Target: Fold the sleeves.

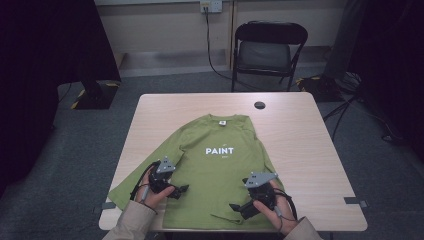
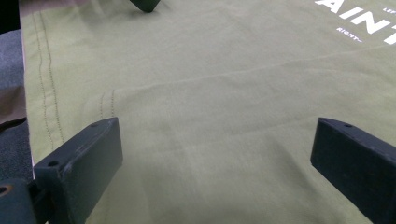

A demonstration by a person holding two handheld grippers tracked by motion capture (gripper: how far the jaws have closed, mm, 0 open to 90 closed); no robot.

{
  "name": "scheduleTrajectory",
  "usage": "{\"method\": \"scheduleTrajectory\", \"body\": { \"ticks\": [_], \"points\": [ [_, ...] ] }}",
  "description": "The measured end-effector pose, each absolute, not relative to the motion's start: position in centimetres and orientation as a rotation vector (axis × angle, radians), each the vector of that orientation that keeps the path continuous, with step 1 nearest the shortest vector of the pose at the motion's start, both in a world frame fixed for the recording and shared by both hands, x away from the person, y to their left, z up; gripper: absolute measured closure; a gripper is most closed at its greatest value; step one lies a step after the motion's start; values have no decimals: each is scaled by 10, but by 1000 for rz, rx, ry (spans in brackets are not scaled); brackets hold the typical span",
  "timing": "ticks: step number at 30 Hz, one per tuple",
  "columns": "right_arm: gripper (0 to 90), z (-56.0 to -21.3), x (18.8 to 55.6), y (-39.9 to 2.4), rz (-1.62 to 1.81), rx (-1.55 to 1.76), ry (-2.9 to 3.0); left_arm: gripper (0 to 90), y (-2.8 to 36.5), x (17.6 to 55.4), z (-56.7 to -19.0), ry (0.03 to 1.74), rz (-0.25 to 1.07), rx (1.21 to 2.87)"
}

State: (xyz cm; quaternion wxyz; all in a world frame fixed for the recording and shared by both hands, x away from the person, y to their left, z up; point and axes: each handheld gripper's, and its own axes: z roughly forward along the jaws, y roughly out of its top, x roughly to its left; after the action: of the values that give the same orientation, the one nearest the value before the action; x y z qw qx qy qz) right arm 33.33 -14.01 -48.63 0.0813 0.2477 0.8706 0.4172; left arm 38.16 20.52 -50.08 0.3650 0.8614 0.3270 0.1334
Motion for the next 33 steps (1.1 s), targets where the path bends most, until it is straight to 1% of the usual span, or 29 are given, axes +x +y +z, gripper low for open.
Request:
{"method": "scheduleTrajectory", "body": {
  "ticks": [12,22,29,33],
  "points": [
    [11,-486,334,-151,1247,751,2595,0,205,382,-501,841,343,2215],
    [7,-484,341,-178,1242,827,2543,0,205,382,-501,841,343,2215],
    [7,-484,353,-194,1252,872,2484,0,205,382,-501,841,343,2215],
    [6,-478,369,-198,1229,849,2454,0,205,382,-501,841,343,2215]
  ]
}}
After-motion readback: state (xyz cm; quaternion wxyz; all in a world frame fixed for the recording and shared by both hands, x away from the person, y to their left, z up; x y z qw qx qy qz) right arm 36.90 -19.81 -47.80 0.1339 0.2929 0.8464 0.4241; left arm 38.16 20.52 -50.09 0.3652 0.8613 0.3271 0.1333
